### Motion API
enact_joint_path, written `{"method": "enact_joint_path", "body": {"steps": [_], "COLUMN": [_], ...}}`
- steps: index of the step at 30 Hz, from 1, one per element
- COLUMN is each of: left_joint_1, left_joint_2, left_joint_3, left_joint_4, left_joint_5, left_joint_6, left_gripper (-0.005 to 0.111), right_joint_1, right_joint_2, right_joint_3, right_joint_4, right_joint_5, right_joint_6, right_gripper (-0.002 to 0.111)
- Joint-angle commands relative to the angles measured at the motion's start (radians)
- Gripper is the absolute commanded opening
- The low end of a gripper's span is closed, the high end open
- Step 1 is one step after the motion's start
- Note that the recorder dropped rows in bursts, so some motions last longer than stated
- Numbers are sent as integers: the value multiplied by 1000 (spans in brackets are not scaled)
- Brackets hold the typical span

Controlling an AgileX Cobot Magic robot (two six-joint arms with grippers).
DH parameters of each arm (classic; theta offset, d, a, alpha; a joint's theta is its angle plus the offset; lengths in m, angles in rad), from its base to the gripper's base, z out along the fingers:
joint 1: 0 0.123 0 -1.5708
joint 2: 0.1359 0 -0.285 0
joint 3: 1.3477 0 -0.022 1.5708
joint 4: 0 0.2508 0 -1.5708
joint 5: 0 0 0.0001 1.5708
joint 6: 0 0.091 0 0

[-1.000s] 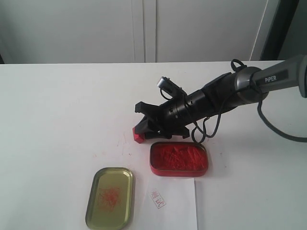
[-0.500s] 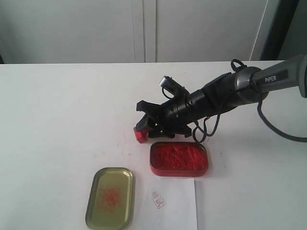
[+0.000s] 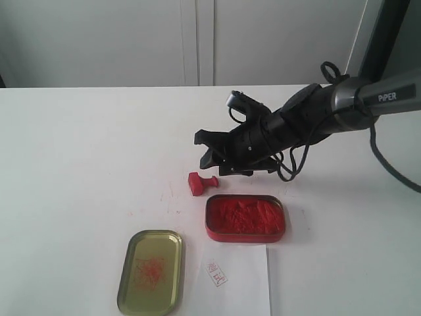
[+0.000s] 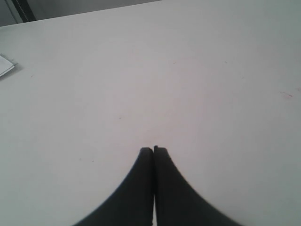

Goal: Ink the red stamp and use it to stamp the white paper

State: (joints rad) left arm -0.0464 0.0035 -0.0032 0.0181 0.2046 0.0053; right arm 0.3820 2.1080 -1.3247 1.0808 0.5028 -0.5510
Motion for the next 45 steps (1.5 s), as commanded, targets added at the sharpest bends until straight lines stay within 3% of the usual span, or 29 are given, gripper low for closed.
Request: {"method": "enact_joint_path", "body": {"steps": [1, 7, 13, 15, 38, 45], "left_joint_1": [4, 4, 4, 4, 4, 4], "left_joint_2": [-3, -3, -3, -3, -3, -3], "left_joint_3": [3, 3, 3, 3, 3, 3], "left_joint_4": [-1, -1, -1, -1, -1, -1], "left_joint_5": [-2, -2, -2, -2, -2, -2], "left_joint_6": [3, 3, 3, 3, 3, 3], "left_gripper": [0, 0, 0, 0, 0, 0], "right_joint_1": [-5, -5, -5, -5, -5, -5], "right_joint_2": [-35, -46, -58, -64, -155, -155], "right_joint_3": [-1, -1, -1, -1, -1, -1], "right_joint_4": [-102, -140, -150, -170, -262, -474], "right_joint_5": [-23, 7, 36, 44, 223, 255], "right_joint_6": [64, 84, 84, 84, 92, 302], "right_gripper": [43, 36, 5, 0, 0, 0]}}
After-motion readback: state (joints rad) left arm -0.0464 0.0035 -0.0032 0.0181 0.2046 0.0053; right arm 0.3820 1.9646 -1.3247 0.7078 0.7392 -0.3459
